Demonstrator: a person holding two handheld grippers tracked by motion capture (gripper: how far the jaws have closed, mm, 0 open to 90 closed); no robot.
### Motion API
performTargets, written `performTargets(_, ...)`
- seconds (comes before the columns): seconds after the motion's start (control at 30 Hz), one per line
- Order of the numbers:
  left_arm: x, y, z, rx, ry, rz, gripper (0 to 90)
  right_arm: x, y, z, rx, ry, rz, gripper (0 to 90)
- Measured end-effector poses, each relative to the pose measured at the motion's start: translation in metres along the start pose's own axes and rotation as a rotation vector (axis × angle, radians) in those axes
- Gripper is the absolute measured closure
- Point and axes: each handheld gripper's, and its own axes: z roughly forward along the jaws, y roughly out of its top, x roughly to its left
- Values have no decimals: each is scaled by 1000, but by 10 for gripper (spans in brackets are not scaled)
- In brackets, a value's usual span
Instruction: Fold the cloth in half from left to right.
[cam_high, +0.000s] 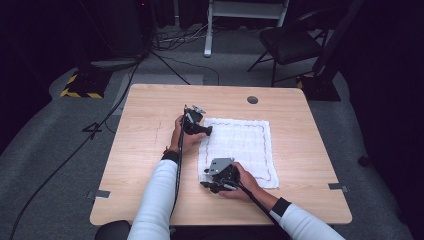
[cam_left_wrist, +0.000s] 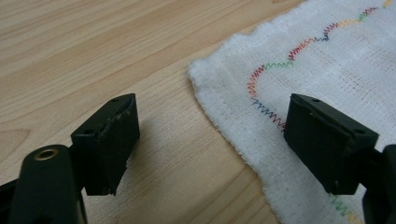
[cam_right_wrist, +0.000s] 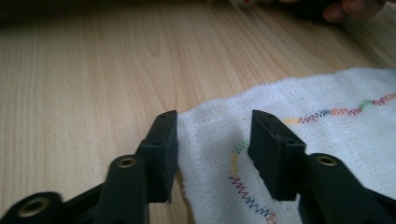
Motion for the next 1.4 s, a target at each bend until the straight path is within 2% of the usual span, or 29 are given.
performTargets(0.07, 2, -1, -2, -6, -2, 4, 234, 0, 1, 1, 2, 6, 4, 656)
performTargets(0.17, 4, -2, -5, -17, -23, 12, 373, 1, 3, 2, 10, -12, 1, 735)
performTargets(0.23, 6, -2, -7, -16, -57, 36, 523, 1, 4, 3, 13, -24, 9, 781)
performTargets(0.37, 9, -4, -9, -14, -114, 40, 756, 2, 5, 3, 22, -44, 7, 823)
performTargets(0.47, 9, -6, -11, -17, -129, 38, 830, 4, 6, 4, 28, -60, -8, 832)
performTargets(0.83, 22, -18, -29, 7, -95, 62, 858, 12, 16, 6, 11, -47, -26, 840)
performTargets(0.93, 32, -27, -43, -30, -83, 56, 860, 15, 22, 6, -3, -48, -35, 842)
performTargets(1.0, 37, -31, -50, -33, -79, 68, 861, 16, 24, 5, -10, -44, -32, 843)
performTargets(1.17, 46, -36, -66, -48, -70, 69, 862, 20, 29, 7, -22, -43, -50, 844)
performTargets(1.4, 49, -38, -78, -82, -69, 61, 863, 21, 37, 3, -55, -41, -48, 845)
